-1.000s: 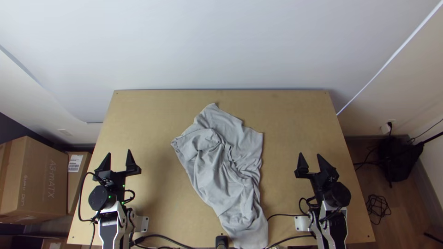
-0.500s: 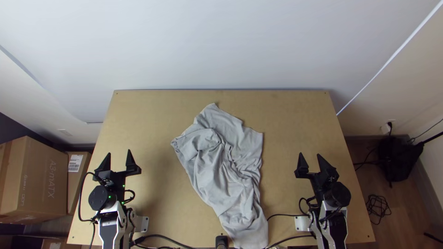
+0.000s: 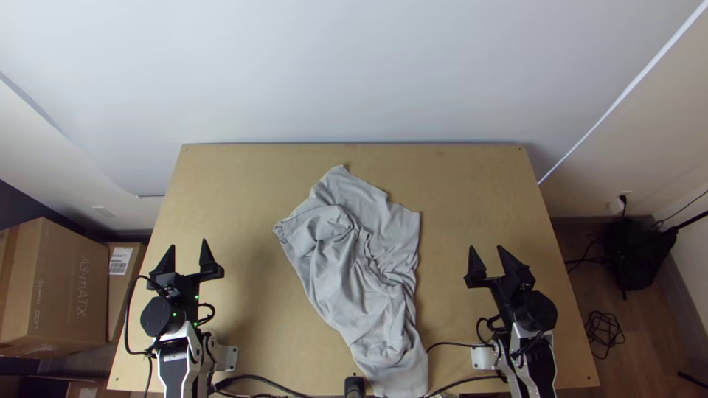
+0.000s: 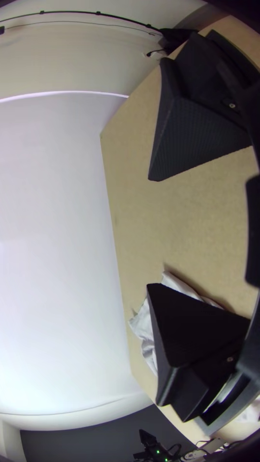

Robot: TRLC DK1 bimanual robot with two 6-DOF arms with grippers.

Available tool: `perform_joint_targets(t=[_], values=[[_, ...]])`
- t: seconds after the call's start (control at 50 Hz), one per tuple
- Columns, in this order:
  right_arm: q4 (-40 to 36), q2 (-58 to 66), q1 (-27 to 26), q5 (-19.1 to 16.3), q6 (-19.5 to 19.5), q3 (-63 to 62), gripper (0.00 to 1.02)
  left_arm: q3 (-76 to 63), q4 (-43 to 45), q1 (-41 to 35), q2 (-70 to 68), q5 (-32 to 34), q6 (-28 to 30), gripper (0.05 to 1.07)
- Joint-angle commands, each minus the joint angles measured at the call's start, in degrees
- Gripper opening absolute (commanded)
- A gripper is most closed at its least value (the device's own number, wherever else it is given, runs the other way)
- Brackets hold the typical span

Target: Fold the t-shirt

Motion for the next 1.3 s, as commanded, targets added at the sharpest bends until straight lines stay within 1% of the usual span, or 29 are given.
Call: perform_joint_targets(t=[0.0, 0.04, 0.08, 0.12, 0.24, 0.32, 0.4, 0.48, 0.58, 0.64, 0.7, 0.84, 0.98, 1.02, 1.1, 1.18, 1.22, 1.28], values=[[0.2, -0.3, -1.7, 0.4, 0.4, -0.3, 0.98, -2.2, -1.3, 1.4, -0.2, 0.2, -0.8, 1.03], [0.4, -0.3, -1.9, 0.4, 1.5, -0.3, 0.98, -2.2, -1.2, 2.4, -0.2, 0.2, -0.8, 1.03], [0.4, -0.3, -1.6, 0.4, 1.9, 0.1, 0.98, -1.8, -1.0, 3.6, -0.3, 0.2, -0.8, 1.03], [0.4, -0.3, -1.6, 0.4, 2.1, 0.6, 0.98, -1.2, -1.1, 4.6, -0.3, 0.1, -0.8, 1.03], [2.1, -0.3, -1.6, 0.4, 2.2, 4.3, 0.98, 2.9, -2.4, 4.7, -0.3, 0.1, -0.8, 1.03], [5.2, -0.2, -1.6, 0.4, 2.0, 7.6, 0.98, 6.4, -2.3, 4.4, -0.3, 0.2, -0.9, 1.03], [10.0, -0.2, -1.6, 0.4, 0.7, 10.3, 0.98, 9.8, -1.3, 3.7, -0.2, 0.2, -0.9, 1.03], [16.4, 0.4, -1.1, 0.3, -2.3, 13.6, 0.98, 14.1, -0.3, 3.1, 0.1, 0.2, -1.0, 1.03], [23.6, 3.4, -0.9, -0.2, -4.6, 18.3, 0.98, 20.3, 2.0, 0.7, 3.0, 0.2, -1.4, 1.03], [25.8, 6.4, -0.7, -0.2, -5.8, 22.1, 0.98, 25.2, 2.5, 0.0, 6.7, 0.2, -2.0, 1.03], [26.6, 10.5, -0.6, -0.4, -6.0, 26.2, 0.98, 30.6, 2.5, 0.0, 11.4, 0.2, -2.9, 1.03], [26.6, 21.2, -0.6, -0.4, -5.5, 37.5, 0.98, 43.9, 1.0, -0.3, 22.0, 0.2, -5.1, 1.03], [25.1, 30.3, -0.6, -0.4, -5.0, 46.9, 0.98, 54.9, -1.8, -1.7, 31.2, 0.2, -5.1, 1.03], [23.4, 32.6, -0.6, -0.4, -5.0, 49.8, 0.98, 58.3, -3.3, -2.0, 33.9, 0.1, -5.1, 1.03], [16.9, 37.7, -0.6, -0.4, -3.9, 56.7, 0.98, 65.4, -8.4, -2.9, 39.0, 0.1, -5.1, 1.03], [10.2, 42.7, -0.6, -0.4, -3.7, 63.5, 0.98, 73.0, -14.3, -3.9, 44.4, -0.4, -5.1, 1.03], [8.3, 44.6, -0.5, -0.4, -3.8, 65.5, 0.98, 76.4, -17.1, -4.2, 47.0, -1.0, -5.1, 1.03], [7.8, 46.3, 0.4, -0.5, -3.7, 66.9, 0.98, 80.6, -21.3, -4.2, 50.5, -1.2, -5.2, 1.03]])
